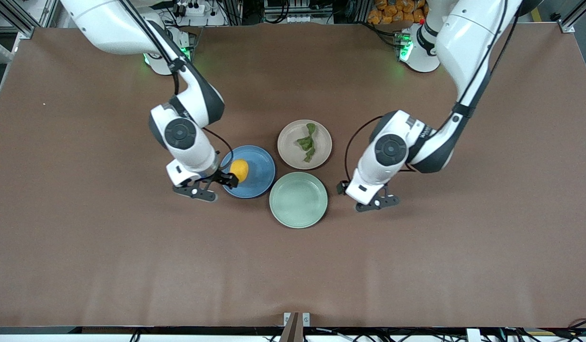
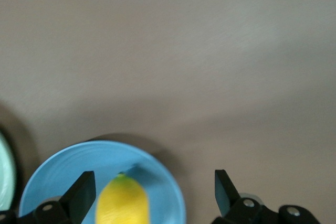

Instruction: Place lemon and lettuce in plates

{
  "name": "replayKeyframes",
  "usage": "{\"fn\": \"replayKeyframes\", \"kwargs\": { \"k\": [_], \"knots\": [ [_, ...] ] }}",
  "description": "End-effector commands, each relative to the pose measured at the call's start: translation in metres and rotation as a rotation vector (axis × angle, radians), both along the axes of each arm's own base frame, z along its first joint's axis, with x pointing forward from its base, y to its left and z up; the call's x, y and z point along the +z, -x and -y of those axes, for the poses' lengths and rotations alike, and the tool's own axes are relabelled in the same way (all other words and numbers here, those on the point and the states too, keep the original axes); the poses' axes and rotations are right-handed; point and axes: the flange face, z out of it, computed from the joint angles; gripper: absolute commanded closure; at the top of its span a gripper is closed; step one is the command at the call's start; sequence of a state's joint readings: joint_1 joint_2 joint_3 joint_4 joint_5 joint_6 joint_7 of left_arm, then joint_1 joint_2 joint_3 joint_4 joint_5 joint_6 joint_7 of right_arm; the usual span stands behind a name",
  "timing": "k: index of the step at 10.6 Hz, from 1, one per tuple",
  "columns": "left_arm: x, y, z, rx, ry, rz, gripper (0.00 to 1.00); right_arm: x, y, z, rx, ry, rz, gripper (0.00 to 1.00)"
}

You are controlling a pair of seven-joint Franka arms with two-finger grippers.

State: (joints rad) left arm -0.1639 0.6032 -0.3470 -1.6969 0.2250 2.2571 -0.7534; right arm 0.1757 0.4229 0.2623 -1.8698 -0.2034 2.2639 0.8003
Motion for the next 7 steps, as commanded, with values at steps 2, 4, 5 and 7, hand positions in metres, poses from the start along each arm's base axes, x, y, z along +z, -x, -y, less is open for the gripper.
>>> {"fn": "replayKeyframes", "kwargs": {
  "k": [2, 4, 5, 7],
  "knots": [
    [0.011, -0.026, -0.052, -0.116, -0.057, 0.046, 0.00, 0.049, -0.012, 0.063, 0.051, 0.039, 0.015, 0.00],
    [0.016, -0.034, -0.072, -0.258, -0.091, 0.013, 0.00, 0.077, -0.018, 0.107, 0.087, 0.064, 0.011, 0.00],
    [0.017, -0.038, -0.088, -0.314, -0.114, -0.002, 0.00, 0.087, -0.018, 0.122, 0.090, 0.070, 0.000, 0.00],
    [0.024, -0.041, -0.116, -0.347, -0.133, -0.033, 0.00, 0.110, -0.018, 0.161, 0.143, 0.090, -0.020, 0.00]
  ]
}}
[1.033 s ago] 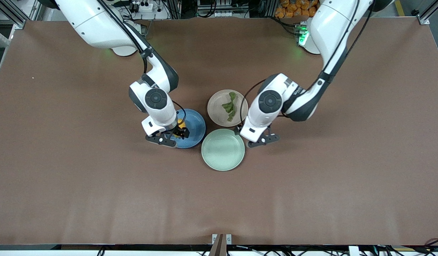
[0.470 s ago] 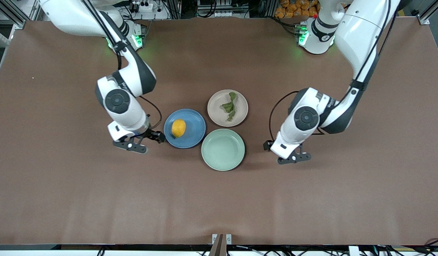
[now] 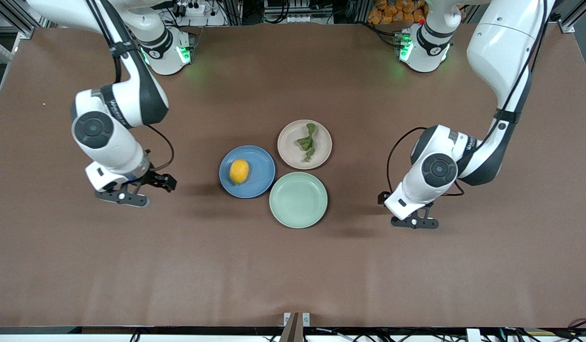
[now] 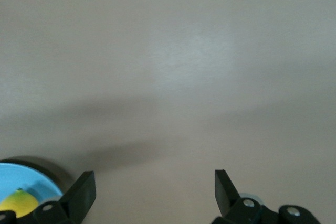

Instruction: Place lemon and lettuce in plates

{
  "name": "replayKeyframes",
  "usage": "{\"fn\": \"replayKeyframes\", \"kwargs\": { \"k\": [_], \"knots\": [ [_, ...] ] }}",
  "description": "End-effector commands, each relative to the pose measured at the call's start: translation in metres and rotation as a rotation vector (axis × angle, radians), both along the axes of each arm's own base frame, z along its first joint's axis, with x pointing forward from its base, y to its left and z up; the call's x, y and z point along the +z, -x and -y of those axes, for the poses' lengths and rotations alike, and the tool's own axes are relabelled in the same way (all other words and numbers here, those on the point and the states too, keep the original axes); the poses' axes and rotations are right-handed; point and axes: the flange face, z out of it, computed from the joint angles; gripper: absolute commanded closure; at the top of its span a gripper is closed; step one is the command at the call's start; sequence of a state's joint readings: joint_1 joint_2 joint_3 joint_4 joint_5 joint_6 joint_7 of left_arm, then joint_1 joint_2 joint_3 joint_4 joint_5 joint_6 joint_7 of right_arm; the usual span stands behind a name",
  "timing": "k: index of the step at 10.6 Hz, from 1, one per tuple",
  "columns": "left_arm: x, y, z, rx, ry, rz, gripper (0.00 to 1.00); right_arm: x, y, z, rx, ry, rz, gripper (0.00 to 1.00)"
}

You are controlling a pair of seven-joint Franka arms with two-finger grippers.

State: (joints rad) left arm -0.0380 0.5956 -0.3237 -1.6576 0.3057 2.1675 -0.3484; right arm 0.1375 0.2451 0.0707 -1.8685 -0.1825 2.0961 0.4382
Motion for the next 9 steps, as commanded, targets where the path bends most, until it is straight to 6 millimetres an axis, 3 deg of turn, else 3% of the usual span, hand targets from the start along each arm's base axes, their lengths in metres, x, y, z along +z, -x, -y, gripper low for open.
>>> {"fn": "replayKeyframes", "kwargs": {
  "k": [1, 4, 6, 9],
  "knots": [
    [0.012, 0.006, -0.028, -0.057, -0.062, -0.051, 0.00, 0.033, 0.005, 0.035, 0.035, 0.005, -0.026, 0.00],
    [-0.001, 0.034, -0.066, -0.045, -0.105, -0.167, 0.00, 0.074, 0.004, 0.062, 0.066, 0.008, -0.059, 0.00],
    [0.007, 0.065, -0.086, -0.035, -0.082, -0.186, 0.00, 0.092, 0.008, 0.078, 0.096, 0.007, -0.058, 0.00],
    [0.020, 0.105, -0.101, 0.013, 0.010, -0.177, 0.00, 0.147, 0.006, 0.081, 0.085, 0.011, -0.053, 0.00]
  ]
}}
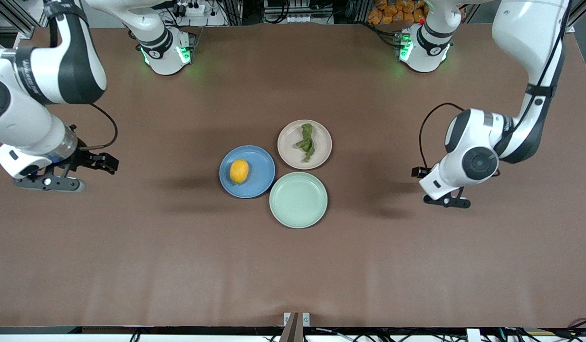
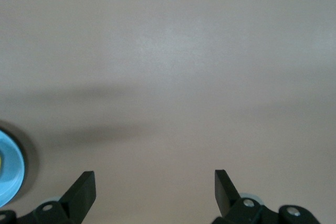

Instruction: Place lemon and lettuce in plates

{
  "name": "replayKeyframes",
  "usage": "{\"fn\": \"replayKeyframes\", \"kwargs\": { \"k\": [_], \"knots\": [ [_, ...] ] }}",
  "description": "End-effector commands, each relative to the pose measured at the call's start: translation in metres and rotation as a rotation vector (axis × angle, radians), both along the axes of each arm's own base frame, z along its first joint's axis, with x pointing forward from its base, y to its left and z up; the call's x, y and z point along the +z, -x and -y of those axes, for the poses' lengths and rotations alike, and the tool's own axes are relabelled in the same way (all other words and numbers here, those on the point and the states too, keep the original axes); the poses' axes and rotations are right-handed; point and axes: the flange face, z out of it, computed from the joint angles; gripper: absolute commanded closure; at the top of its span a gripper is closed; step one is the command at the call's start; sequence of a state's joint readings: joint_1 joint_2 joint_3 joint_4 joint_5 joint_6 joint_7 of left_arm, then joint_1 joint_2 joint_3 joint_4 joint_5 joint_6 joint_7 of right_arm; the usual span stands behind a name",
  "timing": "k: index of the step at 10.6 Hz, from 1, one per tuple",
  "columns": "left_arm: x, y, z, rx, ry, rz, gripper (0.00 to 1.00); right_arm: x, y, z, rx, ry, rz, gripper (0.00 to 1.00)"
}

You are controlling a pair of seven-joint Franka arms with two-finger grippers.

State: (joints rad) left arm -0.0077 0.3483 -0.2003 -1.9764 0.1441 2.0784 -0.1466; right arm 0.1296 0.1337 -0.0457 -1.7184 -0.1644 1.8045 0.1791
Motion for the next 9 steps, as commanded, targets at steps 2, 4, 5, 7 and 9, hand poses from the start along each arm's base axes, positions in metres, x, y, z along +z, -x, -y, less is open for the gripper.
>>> {"fn": "replayKeyframes", "kwargs": {
  "k": [2, 4, 5, 7, 9],
  "knots": [
    [0.035, 0.039, -0.010, 0.018, 0.055, 0.055, 0.00, 0.056, 0.000, 0.008, -0.008, -0.019, 0.024, 0.00],
    [0.067, 0.033, -0.011, 0.019, 0.062, 0.117, 0.00, 0.081, 0.005, 0.011, -0.012, -0.020, 0.056, 0.00],
    [0.090, 0.025, -0.009, 0.040, 0.088, 0.159, 0.00, 0.092, 0.005, 0.013, -0.015, -0.022, 0.068, 0.00],
    [0.135, 0.018, -0.007, 0.044, 0.103, 0.241, 0.00, 0.124, 0.007, 0.017, -0.001, -0.026, 0.083, 0.00],
    [0.185, 0.009, -0.005, 0.043, 0.115, 0.323, 0.00, 0.131, 0.011, 0.031, -0.004, -0.061, 0.068, 0.00]
  ]
}}
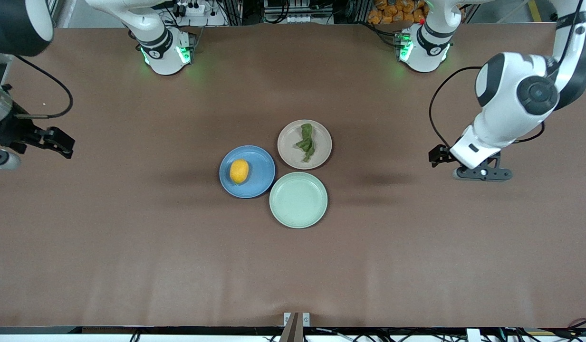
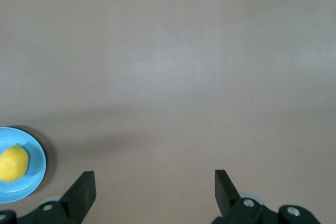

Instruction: Place lemon and lettuce in plates

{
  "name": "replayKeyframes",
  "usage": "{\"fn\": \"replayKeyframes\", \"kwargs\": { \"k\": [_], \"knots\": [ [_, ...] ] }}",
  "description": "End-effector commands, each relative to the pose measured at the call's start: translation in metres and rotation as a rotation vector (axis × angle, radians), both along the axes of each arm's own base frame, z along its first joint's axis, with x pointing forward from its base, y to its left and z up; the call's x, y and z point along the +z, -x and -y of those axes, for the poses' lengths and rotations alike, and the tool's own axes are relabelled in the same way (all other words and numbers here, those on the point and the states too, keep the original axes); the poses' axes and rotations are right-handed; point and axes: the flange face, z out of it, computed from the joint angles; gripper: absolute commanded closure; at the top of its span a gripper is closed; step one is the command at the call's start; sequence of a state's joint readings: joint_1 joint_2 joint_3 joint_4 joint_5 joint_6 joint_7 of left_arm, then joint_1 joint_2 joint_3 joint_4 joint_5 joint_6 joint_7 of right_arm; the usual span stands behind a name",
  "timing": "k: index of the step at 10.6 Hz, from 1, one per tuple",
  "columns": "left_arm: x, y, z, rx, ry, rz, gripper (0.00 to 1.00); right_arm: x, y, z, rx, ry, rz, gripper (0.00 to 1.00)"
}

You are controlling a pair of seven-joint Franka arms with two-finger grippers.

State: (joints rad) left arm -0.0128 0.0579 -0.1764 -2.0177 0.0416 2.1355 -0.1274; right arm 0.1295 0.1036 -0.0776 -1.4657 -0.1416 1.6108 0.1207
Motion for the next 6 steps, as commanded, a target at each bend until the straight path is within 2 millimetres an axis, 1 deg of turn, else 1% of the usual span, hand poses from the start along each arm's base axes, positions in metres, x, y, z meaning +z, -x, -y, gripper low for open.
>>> {"fn": "replayKeyframes", "kwargs": {
  "k": [1, 2, 3, 4, 5, 6],
  "knots": [
    [0.055, -0.006, 0.000, -0.013, 0.026, 0.045, 0.00, 0.008, 0.005, 0.015, -0.004, -0.045, -0.021, 0.00],
    [0.075, -0.009, -0.001, -0.013, 0.024, 0.040, 0.00, 0.007, 0.006, 0.017, -0.009, -0.047, -0.030, 0.00],
    [0.098, -0.010, -0.006, -0.013, 0.018, 0.023, 0.00, 0.007, 0.006, 0.017, -0.010, -0.047, -0.031, 0.00],
    [0.118, -0.009, -0.007, -0.014, 0.015, -0.002, 0.00, 0.008, 0.007, 0.016, -0.011, -0.047, -0.033, 0.00],
    [0.132, -0.006, -0.009, -0.030, 0.011, -0.016, 0.00, 0.007, 0.007, 0.016, -0.011, -0.053, -0.034, 0.00],
    [0.148, 0.003, -0.009, -0.036, 0.009, -0.013, 0.00, 0.007, 0.007, 0.014, -0.014, -0.089, -0.036, 0.00]
  ]
}}
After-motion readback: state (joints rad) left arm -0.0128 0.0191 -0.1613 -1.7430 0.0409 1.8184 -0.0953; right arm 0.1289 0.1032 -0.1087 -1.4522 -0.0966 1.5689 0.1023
